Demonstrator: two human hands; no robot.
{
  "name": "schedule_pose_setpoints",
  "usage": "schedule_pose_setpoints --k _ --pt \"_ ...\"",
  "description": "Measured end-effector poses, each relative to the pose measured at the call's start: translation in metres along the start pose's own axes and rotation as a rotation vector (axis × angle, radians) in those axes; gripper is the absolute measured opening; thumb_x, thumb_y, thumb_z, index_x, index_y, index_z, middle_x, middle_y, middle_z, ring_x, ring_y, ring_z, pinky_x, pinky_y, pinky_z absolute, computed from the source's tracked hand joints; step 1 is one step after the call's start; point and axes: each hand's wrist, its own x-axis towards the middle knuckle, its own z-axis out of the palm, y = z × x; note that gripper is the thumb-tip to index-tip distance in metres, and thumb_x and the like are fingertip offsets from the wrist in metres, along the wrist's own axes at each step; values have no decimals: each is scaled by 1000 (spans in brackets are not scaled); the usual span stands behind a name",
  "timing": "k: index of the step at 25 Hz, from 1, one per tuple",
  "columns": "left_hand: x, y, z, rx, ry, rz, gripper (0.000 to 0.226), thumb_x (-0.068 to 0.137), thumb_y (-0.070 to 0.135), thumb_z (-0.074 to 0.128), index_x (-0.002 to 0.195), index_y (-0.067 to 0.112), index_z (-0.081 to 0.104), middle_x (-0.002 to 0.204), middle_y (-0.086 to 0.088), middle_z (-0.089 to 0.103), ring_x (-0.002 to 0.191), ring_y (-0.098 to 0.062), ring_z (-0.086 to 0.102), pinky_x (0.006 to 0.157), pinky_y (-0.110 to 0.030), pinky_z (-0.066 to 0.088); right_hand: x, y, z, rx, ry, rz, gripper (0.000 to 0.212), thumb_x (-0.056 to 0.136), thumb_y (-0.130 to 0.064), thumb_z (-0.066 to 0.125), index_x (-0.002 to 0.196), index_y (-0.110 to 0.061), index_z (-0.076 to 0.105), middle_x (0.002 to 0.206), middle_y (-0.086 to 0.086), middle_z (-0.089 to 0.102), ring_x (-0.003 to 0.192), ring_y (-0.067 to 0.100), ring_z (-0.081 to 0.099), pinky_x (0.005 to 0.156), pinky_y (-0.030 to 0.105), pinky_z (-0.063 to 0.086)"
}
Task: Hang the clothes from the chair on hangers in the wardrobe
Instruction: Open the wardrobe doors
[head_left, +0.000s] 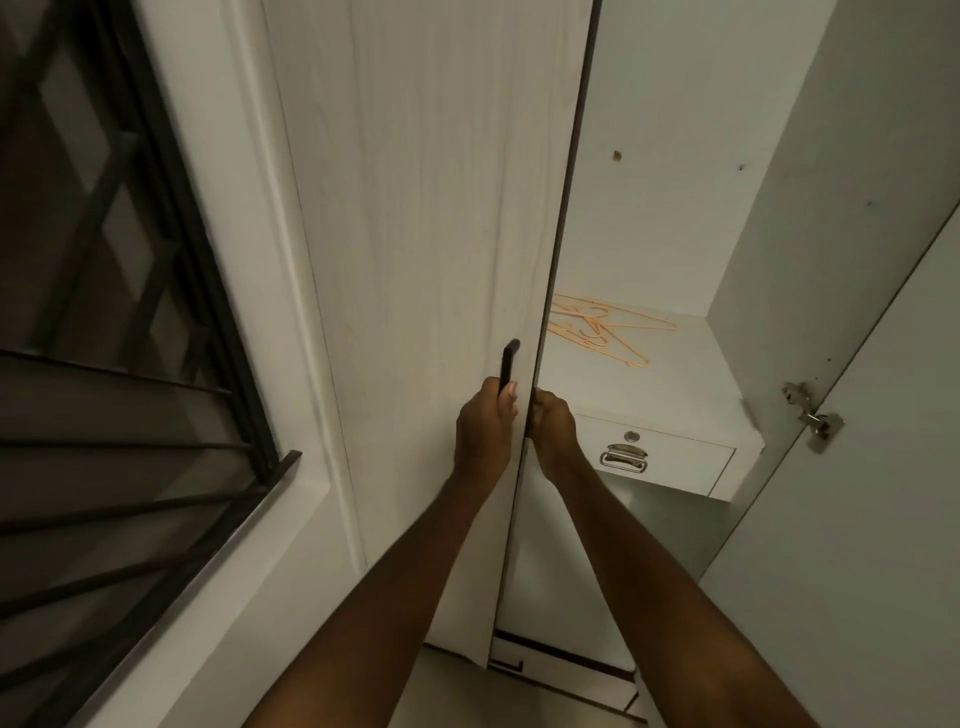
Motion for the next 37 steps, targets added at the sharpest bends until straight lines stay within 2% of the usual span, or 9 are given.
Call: schedule_pose_setpoints --k 3,5,11,18,23,26,31,33,37 --pt "-19 7 -20 26 12 -40 32 106 37 44 103 11 63 86 0 69 82 -17 70 75 -32 62 -31 5 16 26 -24 7 47 107 -50 38 118 -20 72 111 0 78 110 16 71 103 41 53" --pt "-34 9 -37 89 41 -52 31 106 36 45 105 11 63 86 -1 69 80 -18 70 75 -35 62 -55 6 27 -5 -28 6 46 108 -53 35 117 -26 70 116 -2 75 115 15 68 113 44 46" --pt "-71 14 -102 279 98 -27 28 105 33 50 111 8 62 85 -7 69 74 -20 68 66 -28 56 -127 9 72 -17 -116 -42 41 110 -44 29 117 -33 67 123 -10 71 125 13 63 117 44 42" --pt "-99 2 -194 299 144 -92 25 106 30 50 108 9 63 85 -4 68 74 -17 66 64 -24 48 -190 24 148 -47 -225 -141 51 111 -41 26 138 -15 60 135 1 67 127 12 62 117 40 43" --pt "-106 -22 -265 88 164 -106 19 102 26 59 96 13 71 82 5 71 80 -7 70 74 -22 55 -204 36 208 -147 -340 -252 61 108 -53 27 163 -28 24 167 -12 29 152 2 27 126 33 20" --pt "-107 -34 -299 -20 209 -179 16 100 18 62 105 12 75 87 10 73 85 -2 71 82 -25 59 -201 41 247 -223 -401 -300 67 105 -58 27 164 -36 7 171 -19 8 156 2 11 128 35 12" --pt "-94 -60 -342 -87 294 -292 24 99 18 62 118 7 73 106 -7 76 90 -10 72 89 -31 60 -187 53 302 -282 -424 -334 72 103 -60 30 163 -39 -5 170 -20 -8 158 6 -1 128 39 7" --pt "-84 -76 -358 -138 310 -339 25 100 22 62 117 8 74 104 -5 77 92 -16 74 90 -39 61 -179 58 323 -317 -408 -388 72 106 -52 32 164 -34 -7 171 -15 -12 158 7 -5 127 33 4" --pt "-70 -97 -382 -202 324 -384 25 102 20 59 117 8 74 108 -4 77 98 -18 74 94 -42 59 -172 66 362 -319 -379 -432 71 110 -42 38 163 -33 -7 170 -12 -18 154 -4 -12 115 4 -3"
